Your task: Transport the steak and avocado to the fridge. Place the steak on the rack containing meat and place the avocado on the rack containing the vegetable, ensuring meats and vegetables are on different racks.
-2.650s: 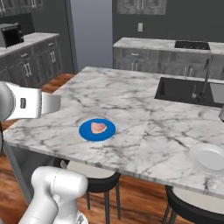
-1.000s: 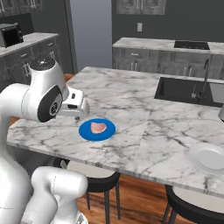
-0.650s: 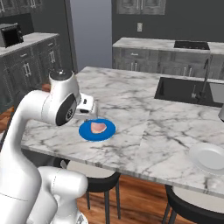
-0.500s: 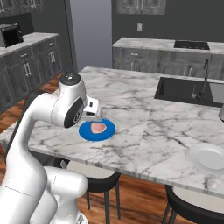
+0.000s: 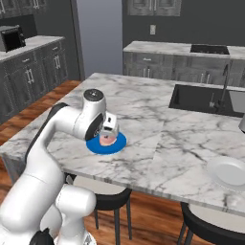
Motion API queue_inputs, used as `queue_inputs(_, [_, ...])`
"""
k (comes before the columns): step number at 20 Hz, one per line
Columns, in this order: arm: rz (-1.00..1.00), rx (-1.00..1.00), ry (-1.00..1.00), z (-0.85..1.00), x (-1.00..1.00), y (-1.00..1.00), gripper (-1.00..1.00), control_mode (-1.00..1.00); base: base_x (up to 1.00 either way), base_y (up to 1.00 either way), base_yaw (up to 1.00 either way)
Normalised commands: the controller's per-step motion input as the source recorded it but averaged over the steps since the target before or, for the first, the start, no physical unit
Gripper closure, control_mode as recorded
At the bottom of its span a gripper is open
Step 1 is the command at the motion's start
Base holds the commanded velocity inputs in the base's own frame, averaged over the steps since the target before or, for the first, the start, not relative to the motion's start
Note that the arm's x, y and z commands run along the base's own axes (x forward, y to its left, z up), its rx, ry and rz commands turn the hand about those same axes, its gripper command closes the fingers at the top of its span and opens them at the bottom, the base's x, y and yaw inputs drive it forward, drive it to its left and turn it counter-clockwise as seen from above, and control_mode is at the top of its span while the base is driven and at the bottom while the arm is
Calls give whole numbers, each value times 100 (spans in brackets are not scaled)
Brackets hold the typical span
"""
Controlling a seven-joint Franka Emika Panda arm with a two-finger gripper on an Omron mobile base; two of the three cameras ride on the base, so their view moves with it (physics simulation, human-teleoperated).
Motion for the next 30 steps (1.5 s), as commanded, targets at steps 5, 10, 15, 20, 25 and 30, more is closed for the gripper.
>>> queue_inputs(5, [0,7,16,-42,53,0,-100,-100,0,0,0])
queue_inputs(10, [0,0,0,-40,54,-2,-100,-100,0,0,0])
queue_inputs(15, [0,0,0,-45,49,-6,-100,-100,0,0,0])
queue_inputs(20, [0,0,0,-44,47,-7,-100,-100,0,0,0])
queue_inputs(25, [0,0,0,-36,51,-2,-100,-100,0,0,0])
queue_inputs(30, [0,0,0,-22,49,0,-100,-100,0,0,0])
